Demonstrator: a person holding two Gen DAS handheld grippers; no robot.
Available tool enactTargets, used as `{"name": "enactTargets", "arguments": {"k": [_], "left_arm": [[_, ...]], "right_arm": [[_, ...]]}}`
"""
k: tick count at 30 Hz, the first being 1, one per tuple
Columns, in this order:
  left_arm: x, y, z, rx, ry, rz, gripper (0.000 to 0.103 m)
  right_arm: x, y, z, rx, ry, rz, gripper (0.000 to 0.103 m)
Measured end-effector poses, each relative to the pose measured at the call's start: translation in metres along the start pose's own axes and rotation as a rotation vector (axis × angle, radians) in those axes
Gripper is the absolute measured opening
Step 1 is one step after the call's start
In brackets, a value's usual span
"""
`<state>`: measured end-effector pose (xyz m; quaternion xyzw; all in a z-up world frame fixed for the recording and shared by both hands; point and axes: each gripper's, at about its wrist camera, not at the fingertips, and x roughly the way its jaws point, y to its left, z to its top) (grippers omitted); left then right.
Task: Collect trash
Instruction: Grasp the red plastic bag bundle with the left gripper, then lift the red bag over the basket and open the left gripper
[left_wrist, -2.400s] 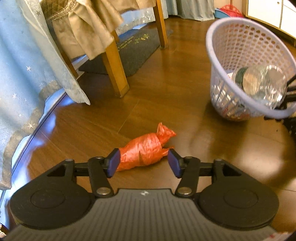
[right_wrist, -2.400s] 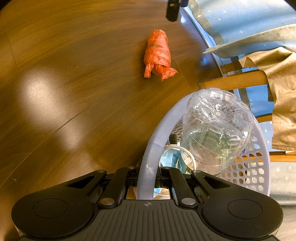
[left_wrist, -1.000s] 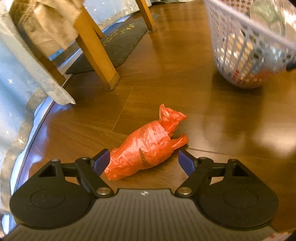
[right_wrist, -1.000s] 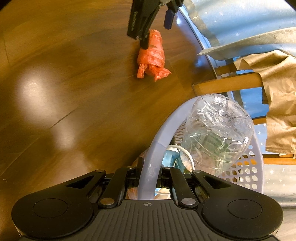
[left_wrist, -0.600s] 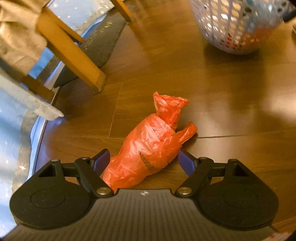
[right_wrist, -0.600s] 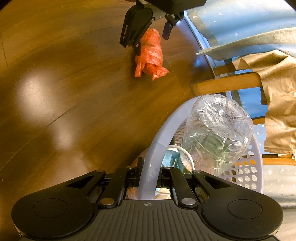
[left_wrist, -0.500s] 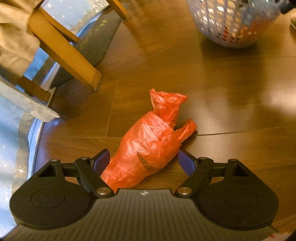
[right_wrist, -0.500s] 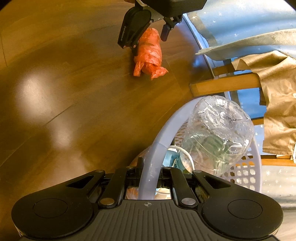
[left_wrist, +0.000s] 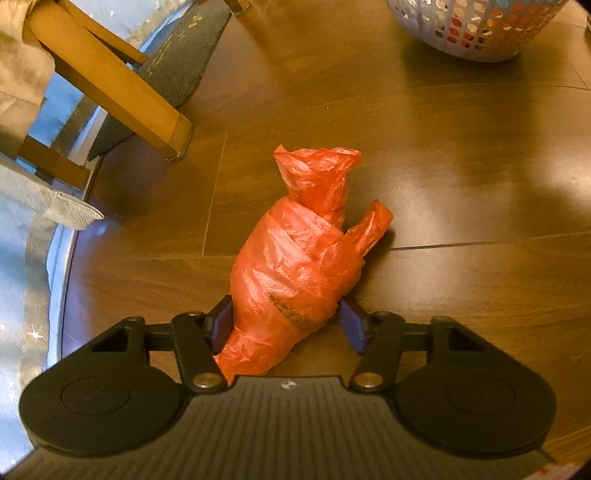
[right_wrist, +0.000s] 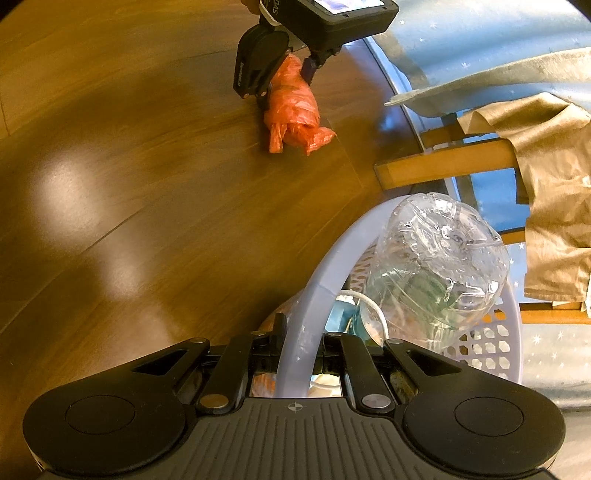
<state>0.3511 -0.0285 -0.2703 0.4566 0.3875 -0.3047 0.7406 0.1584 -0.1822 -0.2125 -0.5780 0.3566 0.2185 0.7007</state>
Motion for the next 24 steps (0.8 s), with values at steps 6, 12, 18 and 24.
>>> {"name": "enactTargets", "arguments": {"k": [6, 12, 18, 24], "left_arm": [[-0.001, -0.001, 0.001, -0.011, 0.013, -0.018, 0.041], [-0.004, -0.002, 0.001, -0.016, 0.018, -0.028, 0.033], [-0.014, -0.002, -0.001, -0.051, 0.011, -0.044, 0.032], [-0.032, -0.004, -0.009, -0.124, 0.003, -0.074, 0.032]], "right_arm": [[0.0, -0.001, 0.001, 0.003, 0.0, 0.002, 0.005], [0.0, -0.001, 0.002, 0.003, 0.0, 0.004, 0.005], [0.002, -0.003, 0.002, 0.007, 0.001, 0.008, 0.005], [0.002, -0.002, 0.001, 0.005, 0.0, 0.01, 0.005]]}}
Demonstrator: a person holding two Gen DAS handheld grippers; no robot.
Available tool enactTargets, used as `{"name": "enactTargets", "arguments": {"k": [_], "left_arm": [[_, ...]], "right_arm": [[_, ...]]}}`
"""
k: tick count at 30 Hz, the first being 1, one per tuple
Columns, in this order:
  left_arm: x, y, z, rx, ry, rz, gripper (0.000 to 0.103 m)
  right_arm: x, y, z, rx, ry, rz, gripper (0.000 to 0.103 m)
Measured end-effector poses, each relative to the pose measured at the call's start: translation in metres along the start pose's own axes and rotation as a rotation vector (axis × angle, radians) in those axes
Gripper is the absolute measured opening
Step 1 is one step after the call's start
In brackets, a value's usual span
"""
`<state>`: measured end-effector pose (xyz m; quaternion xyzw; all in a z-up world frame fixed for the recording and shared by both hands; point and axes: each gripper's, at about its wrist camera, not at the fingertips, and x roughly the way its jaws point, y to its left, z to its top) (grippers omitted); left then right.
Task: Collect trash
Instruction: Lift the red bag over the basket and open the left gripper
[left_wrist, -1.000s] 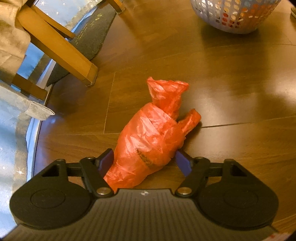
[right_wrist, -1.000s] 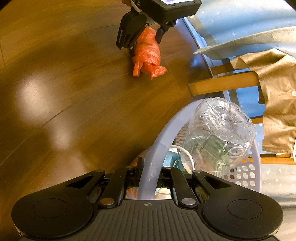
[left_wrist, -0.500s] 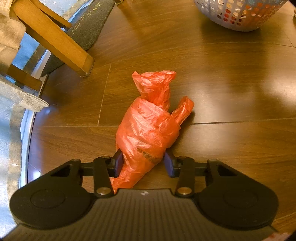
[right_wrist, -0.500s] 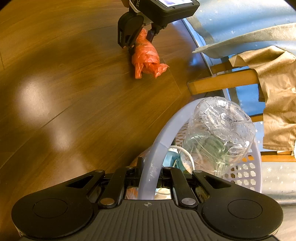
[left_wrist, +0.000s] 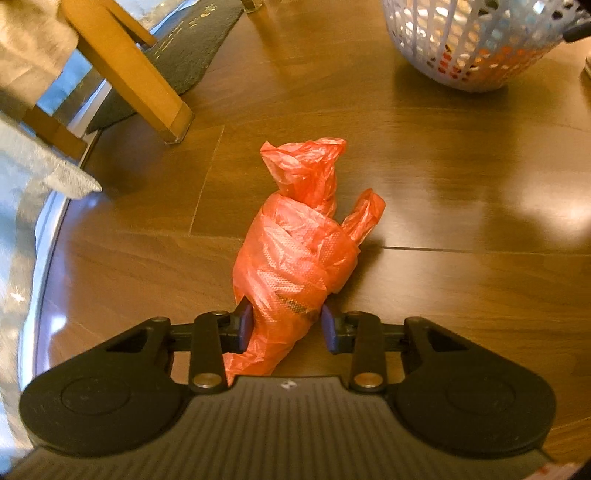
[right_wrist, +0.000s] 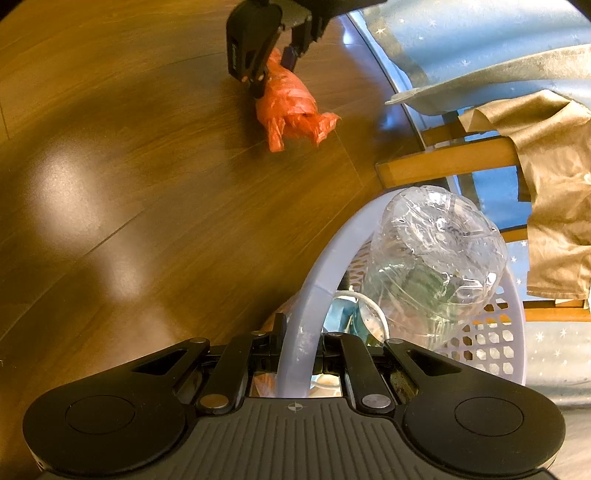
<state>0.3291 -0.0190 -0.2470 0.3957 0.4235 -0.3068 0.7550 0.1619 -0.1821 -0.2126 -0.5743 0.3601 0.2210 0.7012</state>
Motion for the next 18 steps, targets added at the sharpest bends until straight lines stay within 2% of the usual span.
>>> {"name": "enactTargets", "arguments": {"k": [13, 18], "left_arm": [[-0.062, -0.005, -0.015, -0.2, -0.039, -0.055, 0.032], [-0.084, -0.004, -0.009, -0.229, -0.053, -0.066, 0.032]], "right_arm": [[-0.001, 0.001, 0.001, -0.008, -0.001, 0.005, 0.005], [-0.002, 0.001, 0.001, -0.007, -0.002, 0.009, 0.005]]}}
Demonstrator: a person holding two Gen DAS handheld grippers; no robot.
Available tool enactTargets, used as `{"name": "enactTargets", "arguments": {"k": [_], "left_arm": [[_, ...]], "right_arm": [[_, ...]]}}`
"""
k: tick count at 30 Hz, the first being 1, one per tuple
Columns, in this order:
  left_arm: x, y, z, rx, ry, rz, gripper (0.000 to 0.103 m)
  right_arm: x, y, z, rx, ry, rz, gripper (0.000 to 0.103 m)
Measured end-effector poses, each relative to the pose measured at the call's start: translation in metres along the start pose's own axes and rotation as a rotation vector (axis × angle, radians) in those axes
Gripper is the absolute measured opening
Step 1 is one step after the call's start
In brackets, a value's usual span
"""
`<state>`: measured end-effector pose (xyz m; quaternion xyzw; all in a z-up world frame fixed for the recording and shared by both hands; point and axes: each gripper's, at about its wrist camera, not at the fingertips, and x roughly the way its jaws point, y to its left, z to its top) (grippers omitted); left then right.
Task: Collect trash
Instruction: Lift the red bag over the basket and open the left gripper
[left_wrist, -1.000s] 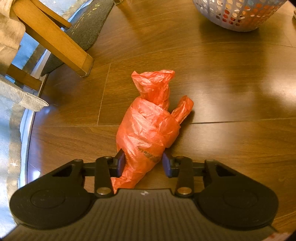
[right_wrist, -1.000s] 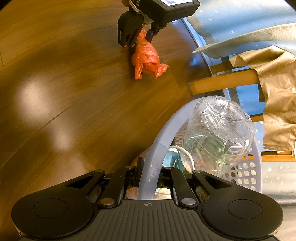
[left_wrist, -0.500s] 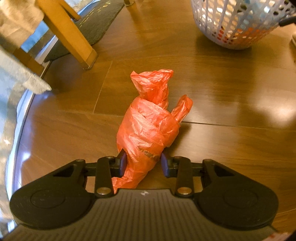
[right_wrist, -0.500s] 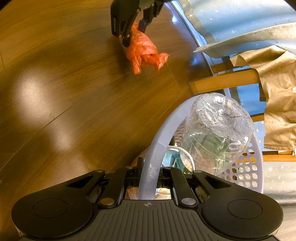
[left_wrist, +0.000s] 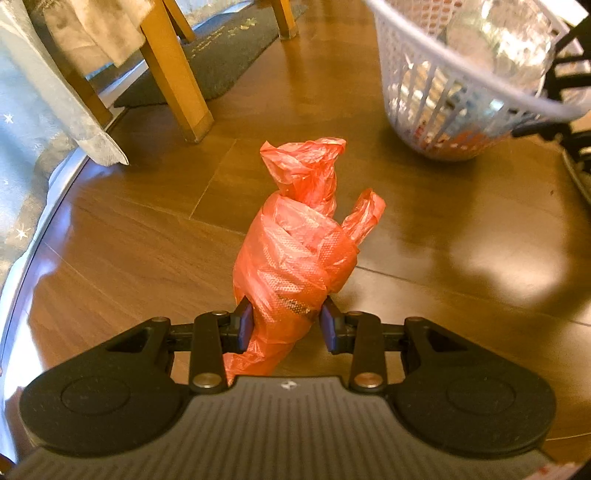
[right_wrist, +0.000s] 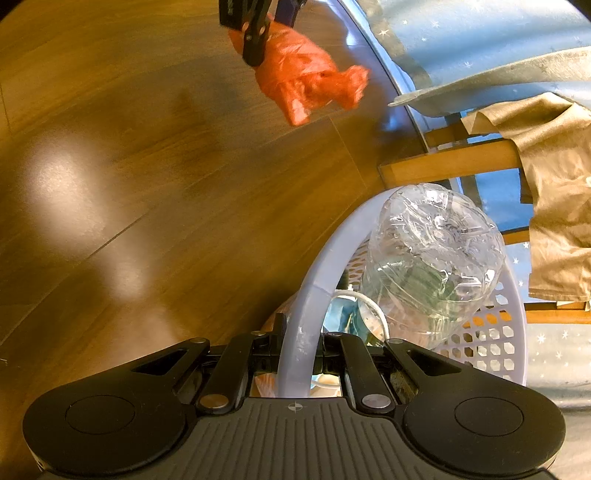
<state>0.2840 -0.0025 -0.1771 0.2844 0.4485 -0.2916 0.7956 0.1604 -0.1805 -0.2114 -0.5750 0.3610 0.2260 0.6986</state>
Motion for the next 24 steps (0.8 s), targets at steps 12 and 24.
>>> {"name": "enactTargets", "arguments": {"k": [12, 24], "left_arm": [[-0.049, 0.001, 0.013, -0.041, -0.041, -0.003, 0.032], [-0.074, -0.016, 0.039, 0.021, -0.083, -0.032, 0.032]], "right_arm": [[-0.006, 0.004, 0.001, -0.003, -0.012, 0.013, 0.005], [-0.013, 0.011, -0.002, -0.008, -0.022, 0.018, 0.005]]}}
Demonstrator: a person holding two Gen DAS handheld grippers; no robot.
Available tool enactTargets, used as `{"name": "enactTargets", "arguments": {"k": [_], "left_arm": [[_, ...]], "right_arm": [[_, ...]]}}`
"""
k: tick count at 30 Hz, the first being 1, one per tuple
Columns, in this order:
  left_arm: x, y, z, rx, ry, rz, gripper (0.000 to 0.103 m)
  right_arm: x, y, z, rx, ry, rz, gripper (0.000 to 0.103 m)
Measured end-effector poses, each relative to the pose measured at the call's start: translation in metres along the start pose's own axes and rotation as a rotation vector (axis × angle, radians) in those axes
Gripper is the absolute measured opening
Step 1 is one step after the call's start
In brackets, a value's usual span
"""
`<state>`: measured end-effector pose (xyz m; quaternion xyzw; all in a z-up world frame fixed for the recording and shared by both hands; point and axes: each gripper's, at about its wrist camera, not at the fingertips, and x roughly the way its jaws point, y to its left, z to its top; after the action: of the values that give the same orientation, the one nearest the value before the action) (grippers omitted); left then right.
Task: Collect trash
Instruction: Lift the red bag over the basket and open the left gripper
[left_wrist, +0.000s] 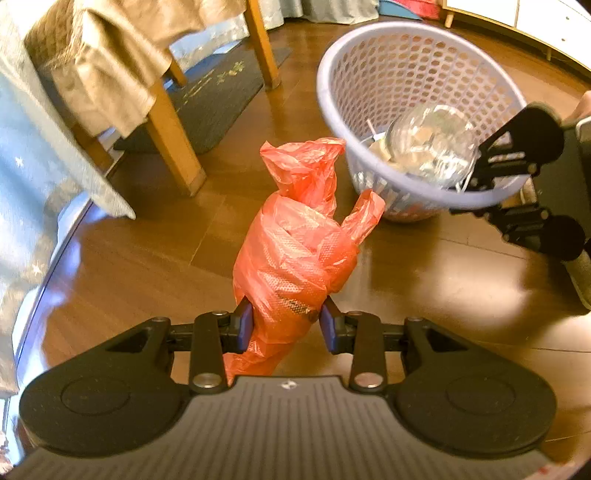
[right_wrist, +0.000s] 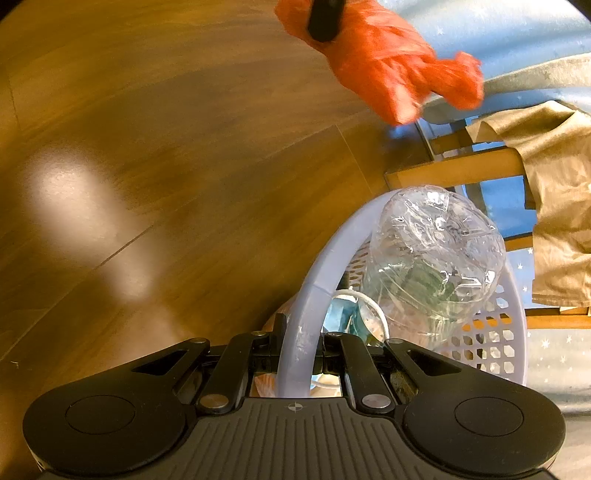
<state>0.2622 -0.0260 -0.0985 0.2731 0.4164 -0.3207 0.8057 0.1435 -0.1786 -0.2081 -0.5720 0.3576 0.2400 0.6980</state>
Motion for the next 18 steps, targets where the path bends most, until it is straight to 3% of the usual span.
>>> {"name": "enactTargets", "arguments": {"k": [18], "left_arm": [[-0.022, -0.021, 0.042, 0.071, -0.081, -0.041, 0.032]], "right_arm": [[0.001, 0.0, 0.002, -0.021, -0.02, 0.012, 0.005]]}}
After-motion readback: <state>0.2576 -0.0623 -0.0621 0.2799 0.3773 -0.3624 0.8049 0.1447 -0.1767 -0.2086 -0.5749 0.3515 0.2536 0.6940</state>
